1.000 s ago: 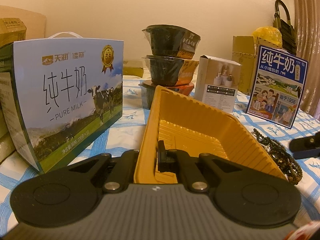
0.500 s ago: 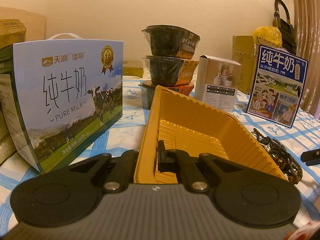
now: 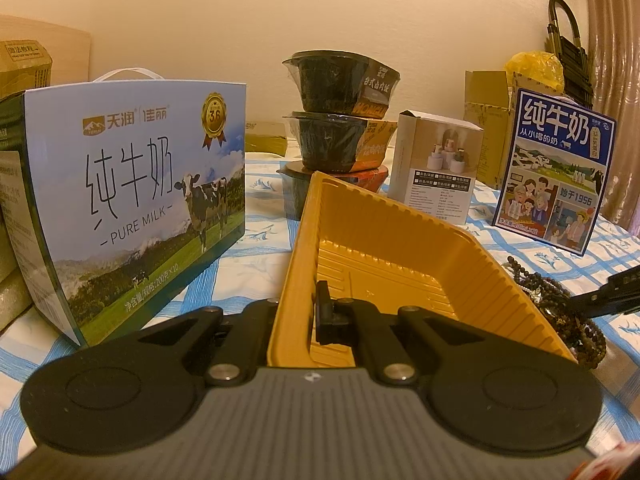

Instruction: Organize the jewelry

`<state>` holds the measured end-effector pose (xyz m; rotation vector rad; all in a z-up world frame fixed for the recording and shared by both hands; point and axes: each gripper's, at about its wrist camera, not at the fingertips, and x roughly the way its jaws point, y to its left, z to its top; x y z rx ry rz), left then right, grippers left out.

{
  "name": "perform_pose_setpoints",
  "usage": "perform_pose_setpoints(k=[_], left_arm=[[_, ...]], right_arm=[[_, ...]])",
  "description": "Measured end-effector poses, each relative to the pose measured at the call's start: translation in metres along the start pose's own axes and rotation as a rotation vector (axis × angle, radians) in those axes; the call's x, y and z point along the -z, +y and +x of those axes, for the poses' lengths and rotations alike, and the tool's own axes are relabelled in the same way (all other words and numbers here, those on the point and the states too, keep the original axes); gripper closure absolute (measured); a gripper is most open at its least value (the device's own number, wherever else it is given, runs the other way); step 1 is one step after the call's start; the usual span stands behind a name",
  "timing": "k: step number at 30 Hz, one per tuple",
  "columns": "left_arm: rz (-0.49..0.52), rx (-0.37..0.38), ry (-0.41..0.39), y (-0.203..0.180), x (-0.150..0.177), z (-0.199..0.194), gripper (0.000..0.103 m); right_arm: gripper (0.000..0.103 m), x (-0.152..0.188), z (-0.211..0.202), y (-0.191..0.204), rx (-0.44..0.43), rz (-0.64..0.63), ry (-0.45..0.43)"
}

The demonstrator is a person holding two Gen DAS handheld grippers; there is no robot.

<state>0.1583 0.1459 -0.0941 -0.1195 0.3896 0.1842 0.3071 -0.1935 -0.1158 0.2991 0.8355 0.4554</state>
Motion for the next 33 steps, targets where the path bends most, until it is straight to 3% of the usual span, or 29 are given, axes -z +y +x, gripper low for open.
perform_pose_setpoints(k=[2,6,11,20,27,31,33], left_arm=[[-0.001,0.001,0.000,0.000,0.000,0.000,0.100],[0.002,0.002,0.000,0.000,-0.001,0.000,0.100],[0.002,0.004,-0.001,0.000,-0.002,0.000,0.100],[0.002,0.004,-0.001,-0.001,-0.002,0.000,0.100],[0.008,0.002,-0.003,-0.003,-0.003,-0.001,0.100],[0.010,0.002,-0.005,-0.004,-0.004,-0.001,0.100],[0.010,0.001,-0.005,-0.004,-0.004,-0.001,0.100]], right_arm=[[0.085,-0.001,0.007,0.001,-0.003,-0.011,0.013],[0.087,-0.002,0.000,0.001,-0.011,-0.020,-0.025],[0.087,-0.004,-0.026,-0.015,-0.049,0.075,-0.067],[0.087,0.003,-0.075,-0.046,-0.023,0.187,-0.120],[0.092,0.007,-0.101,-0.057,-0.100,0.272,-0.136],[0.092,0.006,-0.109,-0.052,-0.150,0.280,-0.142],[0.092,0.008,-0.106,-0.040,-0.121,0.180,-0.127]])
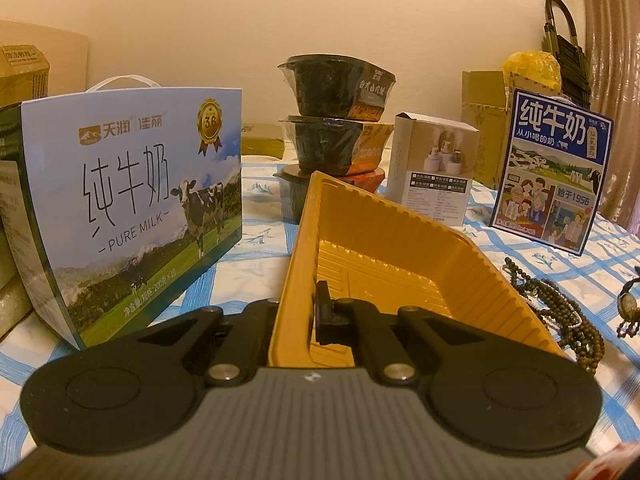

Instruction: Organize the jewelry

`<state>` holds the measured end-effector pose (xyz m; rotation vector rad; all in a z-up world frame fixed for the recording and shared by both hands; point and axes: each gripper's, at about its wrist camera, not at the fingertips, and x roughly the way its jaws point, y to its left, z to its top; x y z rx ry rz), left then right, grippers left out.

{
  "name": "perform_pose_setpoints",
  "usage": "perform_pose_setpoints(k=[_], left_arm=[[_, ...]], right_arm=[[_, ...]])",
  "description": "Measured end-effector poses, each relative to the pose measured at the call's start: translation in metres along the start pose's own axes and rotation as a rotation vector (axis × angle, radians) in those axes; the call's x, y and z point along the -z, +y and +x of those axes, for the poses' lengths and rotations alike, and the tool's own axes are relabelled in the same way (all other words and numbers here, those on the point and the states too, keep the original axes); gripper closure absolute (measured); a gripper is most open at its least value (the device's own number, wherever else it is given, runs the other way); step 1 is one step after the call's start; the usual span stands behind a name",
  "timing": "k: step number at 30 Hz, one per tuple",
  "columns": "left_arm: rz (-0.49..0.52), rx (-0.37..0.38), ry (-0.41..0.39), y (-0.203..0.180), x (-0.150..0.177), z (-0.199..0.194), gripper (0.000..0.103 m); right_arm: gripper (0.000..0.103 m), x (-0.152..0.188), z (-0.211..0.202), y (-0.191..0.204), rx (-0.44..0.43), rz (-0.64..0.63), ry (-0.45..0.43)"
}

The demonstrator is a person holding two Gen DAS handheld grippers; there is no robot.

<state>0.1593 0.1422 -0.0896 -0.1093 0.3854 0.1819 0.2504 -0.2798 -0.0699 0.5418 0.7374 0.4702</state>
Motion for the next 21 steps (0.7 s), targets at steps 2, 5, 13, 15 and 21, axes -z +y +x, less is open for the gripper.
perform_pose_setpoints(k=[2,5,13,15,21], left_arm=[[-0.002,0.000,-0.001,0.000,0.000,-0.001,0.100],[0.001,0.001,-0.001,0.000,-0.001,-0.001,0.100],[0.002,0.002,-0.002,0.000,-0.001,-0.002,0.100],[0.003,0.002,-0.002,-0.001,-0.001,-0.002,0.100],[0.000,-0.001,0.000,-0.001,0.000,-0.001,0.100]], right_arm=[[0.092,0.016,0.014,0.027,0.113,-0.256,0.059],[0.093,0.069,0.040,0.064,0.238,-0.719,0.172],[0.075,0.090,0.040,0.056,0.208,-0.625,0.252],[0.071,0.078,0.031,0.047,0.186,-0.509,0.220],[0.069,0.067,0.006,0.025,0.206,-0.332,0.159]])
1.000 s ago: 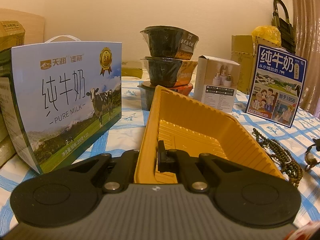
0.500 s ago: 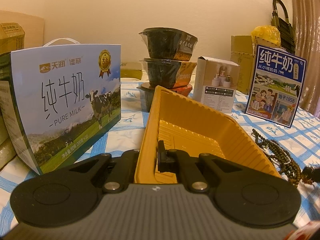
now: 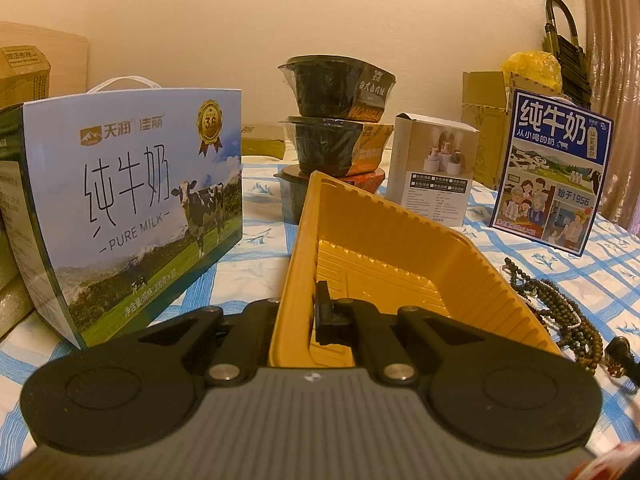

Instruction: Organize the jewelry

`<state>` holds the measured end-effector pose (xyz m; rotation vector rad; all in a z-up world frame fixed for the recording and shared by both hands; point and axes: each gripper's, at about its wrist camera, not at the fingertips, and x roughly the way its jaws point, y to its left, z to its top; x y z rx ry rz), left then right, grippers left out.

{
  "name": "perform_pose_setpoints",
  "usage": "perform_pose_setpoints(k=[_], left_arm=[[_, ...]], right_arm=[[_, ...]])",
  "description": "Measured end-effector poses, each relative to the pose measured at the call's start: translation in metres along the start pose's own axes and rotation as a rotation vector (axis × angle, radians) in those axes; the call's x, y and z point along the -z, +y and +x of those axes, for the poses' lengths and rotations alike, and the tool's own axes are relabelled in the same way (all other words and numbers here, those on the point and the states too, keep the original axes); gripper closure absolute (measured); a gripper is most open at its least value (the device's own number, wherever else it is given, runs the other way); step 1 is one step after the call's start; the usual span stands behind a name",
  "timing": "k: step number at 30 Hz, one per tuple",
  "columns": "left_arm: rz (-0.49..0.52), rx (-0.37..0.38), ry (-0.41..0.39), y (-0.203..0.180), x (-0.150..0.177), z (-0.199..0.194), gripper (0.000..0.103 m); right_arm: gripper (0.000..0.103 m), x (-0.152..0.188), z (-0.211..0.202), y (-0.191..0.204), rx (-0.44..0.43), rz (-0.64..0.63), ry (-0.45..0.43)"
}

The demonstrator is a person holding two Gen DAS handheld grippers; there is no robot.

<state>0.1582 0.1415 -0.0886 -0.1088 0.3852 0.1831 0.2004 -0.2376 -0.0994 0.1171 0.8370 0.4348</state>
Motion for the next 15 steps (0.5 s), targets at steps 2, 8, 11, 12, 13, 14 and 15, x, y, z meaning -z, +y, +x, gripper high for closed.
perform_pose_setpoints(k=[2,8,11,12,13,14,15], left_arm=[[0.002,0.000,0.001,0.000,0.000,0.000,0.100],[0.002,-0.003,0.004,0.000,0.001,0.000,0.100],[0.005,-0.002,0.002,0.001,0.001,0.000,0.100],[0.005,-0.002,0.001,0.001,0.001,0.000,0.100],[0.004,-0.003,0.002,0.001,0.001,0.000,0.100],[0.003,-0.003,0.003,0.000,0.001,0.000,0.100],[0.005,-0.002,0.002,0.000,0.001,0.000,0.100]], right_arm=[[0.069,0.003,-0.004,-0.013,-0.005,0.094,-0.021],[0.070,0.005,-0.012,-0.059,0.017,0.416,-0.079],[0.070,0.004,-0.014,-0.075,0.021,0.506,-0.100],[0.070,0.004,-0.013,-0.078,0.022,0.520,-0.102],[0.070,0.004,-0.014,-0.080,0.019,0.531,-0.111],[0.070,0.005,-0.015,-0.083,0.016,0.542,-0.116],[0.070,0.005,-0.016,-0.084,0.017,0.546,-0.117]])
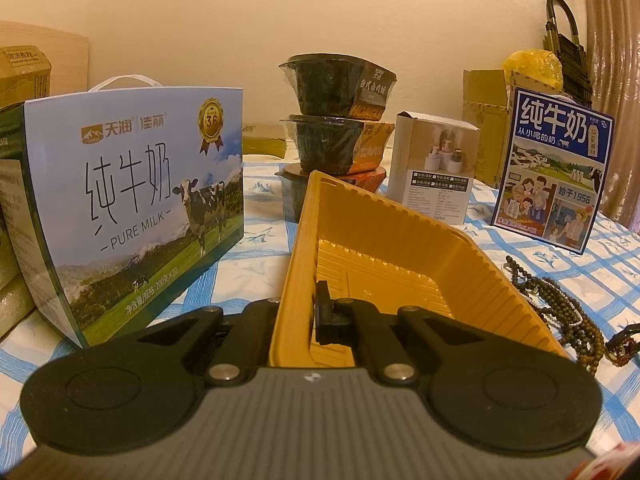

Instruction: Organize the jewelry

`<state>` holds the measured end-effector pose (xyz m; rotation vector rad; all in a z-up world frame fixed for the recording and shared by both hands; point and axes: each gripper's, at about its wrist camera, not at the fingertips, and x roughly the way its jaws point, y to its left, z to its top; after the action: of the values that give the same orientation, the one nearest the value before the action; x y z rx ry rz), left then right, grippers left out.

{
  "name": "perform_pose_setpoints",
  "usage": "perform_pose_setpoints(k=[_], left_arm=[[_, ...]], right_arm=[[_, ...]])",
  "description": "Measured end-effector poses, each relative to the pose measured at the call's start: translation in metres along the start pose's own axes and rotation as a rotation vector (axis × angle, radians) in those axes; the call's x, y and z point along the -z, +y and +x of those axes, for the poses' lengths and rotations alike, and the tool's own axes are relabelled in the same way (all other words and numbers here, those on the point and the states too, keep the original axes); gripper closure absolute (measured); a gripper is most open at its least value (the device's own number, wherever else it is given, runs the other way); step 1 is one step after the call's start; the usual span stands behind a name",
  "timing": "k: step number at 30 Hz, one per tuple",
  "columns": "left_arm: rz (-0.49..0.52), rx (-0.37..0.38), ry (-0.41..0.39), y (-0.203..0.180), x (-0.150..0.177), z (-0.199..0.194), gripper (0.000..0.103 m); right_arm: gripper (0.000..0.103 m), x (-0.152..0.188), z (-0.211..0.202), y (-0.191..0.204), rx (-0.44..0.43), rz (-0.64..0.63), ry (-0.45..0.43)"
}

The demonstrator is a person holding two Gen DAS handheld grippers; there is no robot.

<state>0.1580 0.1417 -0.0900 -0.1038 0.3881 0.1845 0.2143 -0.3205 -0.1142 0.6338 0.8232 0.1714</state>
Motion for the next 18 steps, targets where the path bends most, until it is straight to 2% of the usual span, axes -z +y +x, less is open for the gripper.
perform_pose_setpoints(k=[5,7,9,12,13,14,17,18], left_arm=[[0.001,-0.003,0.000,0.000,0.000,0.001,0.100],[0.001,-0.004,-0.001,0.000,0.001,0.001,0.100],[0.003,-0.003,0.001,0.000,0.001,0.000,0.100],[0.005,-0.001,0.003,0.000,0.000,0.000,0.100],[0.006,-0.001,0.002,0.000,0.000,0.000,0.100],[0.004,-0.001,0.002,0.000,0.000,0.000,0.100],[0.001,-0.001,-0.001,-0.001,0.000,-0.001,0.100],[0.002,-0.001,-0.001,-0.001,0.000,-0.001,0.100]], right_arm=[[0.070,0.013,0.003,0.027,-0.042,-0.159,0.062],[0.070,0.022,0.011,0.036,-0.033,-0.206,0.078],[0.070,0.028,0.019,0.042,0.011,-0.252,0.061],[0.070,0.031,0.026,0.041,0.036,-0.230,0.005],[0.073,0.031,0.027,0.039,0.034,-0.196,-0.012],[0.081,0.031,0.028,0.036,0.039,-0.171,-0.022],[0.095,0.027,0.031,0.029,0.051,-0.106,-0.048],[0.097,0.027,0.032,0.027,0.053,-0.084,-0.055]])
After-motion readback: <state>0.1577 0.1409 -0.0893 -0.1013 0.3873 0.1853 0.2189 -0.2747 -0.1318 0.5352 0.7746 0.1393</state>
